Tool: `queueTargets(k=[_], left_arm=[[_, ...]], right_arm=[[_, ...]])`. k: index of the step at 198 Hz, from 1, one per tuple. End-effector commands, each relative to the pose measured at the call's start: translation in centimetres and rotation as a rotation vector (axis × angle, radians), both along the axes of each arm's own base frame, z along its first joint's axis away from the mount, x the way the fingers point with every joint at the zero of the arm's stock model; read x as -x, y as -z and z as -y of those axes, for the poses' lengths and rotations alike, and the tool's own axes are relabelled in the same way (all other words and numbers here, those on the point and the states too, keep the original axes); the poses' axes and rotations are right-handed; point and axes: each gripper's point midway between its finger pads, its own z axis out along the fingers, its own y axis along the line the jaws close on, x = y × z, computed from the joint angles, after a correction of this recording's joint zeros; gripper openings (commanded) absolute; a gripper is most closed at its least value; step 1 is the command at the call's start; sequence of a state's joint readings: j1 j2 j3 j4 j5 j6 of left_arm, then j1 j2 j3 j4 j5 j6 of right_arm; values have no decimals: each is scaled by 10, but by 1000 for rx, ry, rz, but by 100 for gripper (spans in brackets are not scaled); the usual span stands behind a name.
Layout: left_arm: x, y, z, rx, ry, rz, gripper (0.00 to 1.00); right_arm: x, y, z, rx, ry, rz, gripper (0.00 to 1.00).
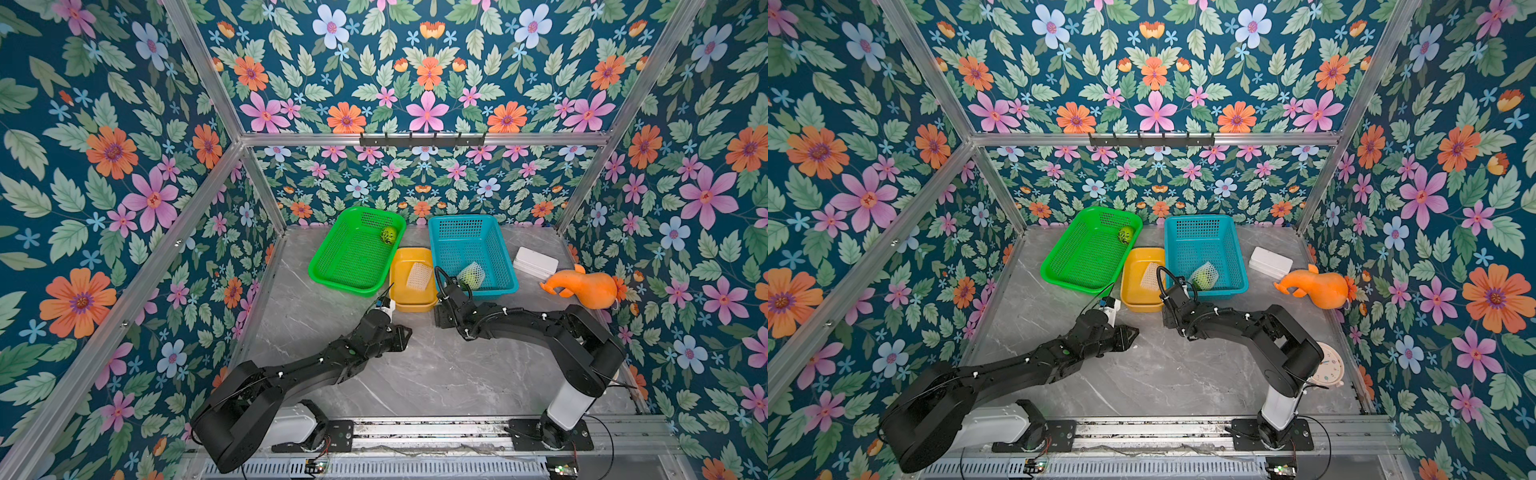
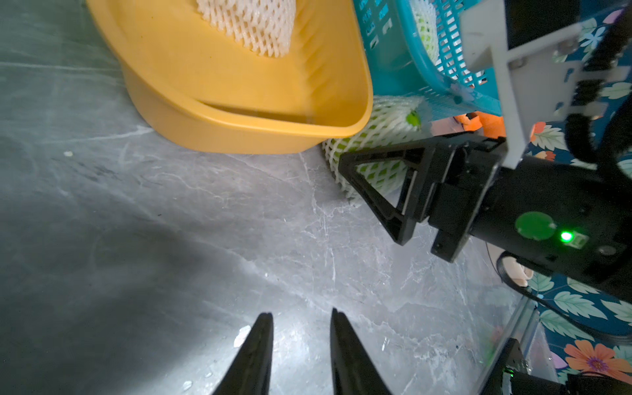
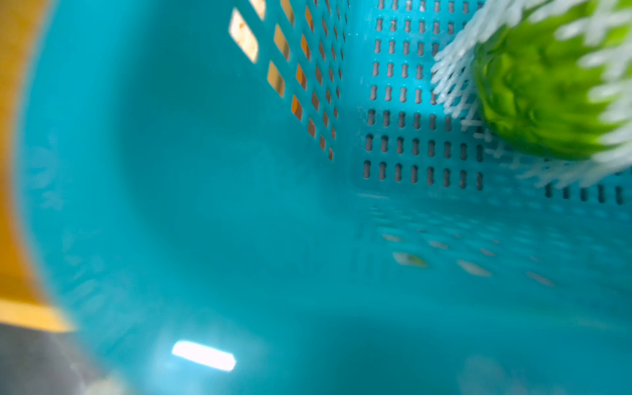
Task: Sleeve custard apples in foam nets
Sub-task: Pick up the custard apple from the center of the board.
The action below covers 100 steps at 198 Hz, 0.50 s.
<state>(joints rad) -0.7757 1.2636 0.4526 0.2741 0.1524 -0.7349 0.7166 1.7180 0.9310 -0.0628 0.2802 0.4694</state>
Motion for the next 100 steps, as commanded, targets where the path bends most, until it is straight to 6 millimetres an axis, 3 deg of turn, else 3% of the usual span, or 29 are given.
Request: queueTargets(k=[1, 7, 12, 34, 70, 100], left_arm=[[-2, 0, -3, -11, -10, 10, 33], [-2, -1, -3, -11, -12, 12, 34], [-2, -1, -3, -12, -12, 14, 33], [-4, -2, -4, -11, -14, 22, 33], [-7, -8, -5, -16, -9, 46, 35], [-10, -16, -10, -13, -8, 76, 52]], right_arm=[[5, -13, -3, -40, -16, 2, 71], [9, -10, -4, -44, -23, -16, 71], [11, -24, -5, -76, -29, -2, 70], [30, -31, -12, -142, -77, -66, 70], [73, -38, -20, -236, -172, -232, 70], [104, -55, -22, -302, -235, -332, 70]])
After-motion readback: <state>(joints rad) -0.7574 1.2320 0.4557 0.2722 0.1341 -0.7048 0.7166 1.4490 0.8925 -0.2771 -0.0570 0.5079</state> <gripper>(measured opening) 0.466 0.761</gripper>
